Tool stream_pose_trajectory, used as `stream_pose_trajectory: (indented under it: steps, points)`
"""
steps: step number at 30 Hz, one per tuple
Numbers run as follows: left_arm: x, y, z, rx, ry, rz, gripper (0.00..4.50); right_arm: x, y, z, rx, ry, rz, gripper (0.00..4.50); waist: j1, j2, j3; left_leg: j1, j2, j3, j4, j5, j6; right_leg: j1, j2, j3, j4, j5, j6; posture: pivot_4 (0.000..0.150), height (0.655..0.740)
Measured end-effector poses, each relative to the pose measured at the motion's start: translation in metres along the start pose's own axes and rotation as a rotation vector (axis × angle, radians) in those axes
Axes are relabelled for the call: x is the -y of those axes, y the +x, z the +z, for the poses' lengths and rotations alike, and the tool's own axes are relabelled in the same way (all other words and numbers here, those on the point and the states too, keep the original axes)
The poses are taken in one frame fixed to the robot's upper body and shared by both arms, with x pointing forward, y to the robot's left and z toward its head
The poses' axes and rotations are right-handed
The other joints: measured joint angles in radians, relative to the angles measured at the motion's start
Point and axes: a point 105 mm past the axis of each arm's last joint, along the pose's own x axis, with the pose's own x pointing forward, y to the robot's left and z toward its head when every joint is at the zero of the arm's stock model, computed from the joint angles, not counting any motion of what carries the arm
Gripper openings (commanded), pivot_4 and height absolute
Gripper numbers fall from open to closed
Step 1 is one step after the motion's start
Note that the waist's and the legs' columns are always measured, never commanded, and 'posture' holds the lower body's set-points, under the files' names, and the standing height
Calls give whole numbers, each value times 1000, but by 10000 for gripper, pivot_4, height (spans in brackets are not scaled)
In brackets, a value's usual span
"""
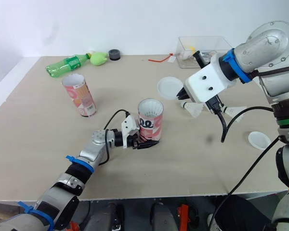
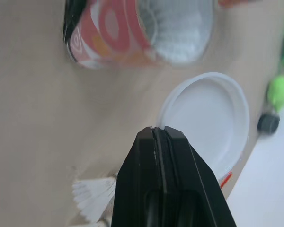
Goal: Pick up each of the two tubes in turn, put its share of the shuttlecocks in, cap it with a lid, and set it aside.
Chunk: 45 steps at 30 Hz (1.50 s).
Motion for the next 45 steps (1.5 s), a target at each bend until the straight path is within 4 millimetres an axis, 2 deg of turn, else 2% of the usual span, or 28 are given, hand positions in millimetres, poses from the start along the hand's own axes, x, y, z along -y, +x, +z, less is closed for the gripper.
stream_pose_trajectory:
  steps: [5, 11, 17, 24, 30, 45]
  points:
    - [-3, 0, -3, -23, -28, 0, 32245, 7, 7, 9, 43, -74, 36, 606, -1, 0, 0, 0, 0, 0, 0, -1, 0, 0, 0, 0, 0, 0, -1, 1500, 7400]
    - [-7, 1, -4, -36, -35, -3, 32245, 27, 0, 25, 90, -166, 13, 606, -1, 0, 0, 0, 1, 0, 0, -1, 0, 0, 0, -1, 0, 0, -3, 1500, 7400]
    - [-6, 4, -3, -34, -31, -9, 32245, 25, 21, 37, 182, -201, 87, 606, -1, 0, 0, 0, 1, 0, 0, -1, 0, 0, -1, -2, 0, 0, -4, 1500, 7400]
    - [-5, 6, -2, -30, -32, -12, 32245, 21, 29, 28, 179, -171, 137, 606, -1, 0, 0, 0, 1, 0, 0, -1, 0, 0, -2, -2, 0, 0, -4, 1500, 7400]
    - [-6, 5, -3, -33, -31, -6, 32245, 18, 34, 29, 185, -175, 175, 606, -1, 0, 0, 0, 1, 0, 0, -1, 0, 0, -1, -3, 0, 0, -5, 1500, 7400]
    - [-6, 3, -4, -33, -33, 8, 32245, 10, 30, 23, 161, -157, 209, 606, -1, 0, 0, 0, 1, 0, 0, -1, 0, 0, -2, -3, 0, 0, -5, 1500, 7400]
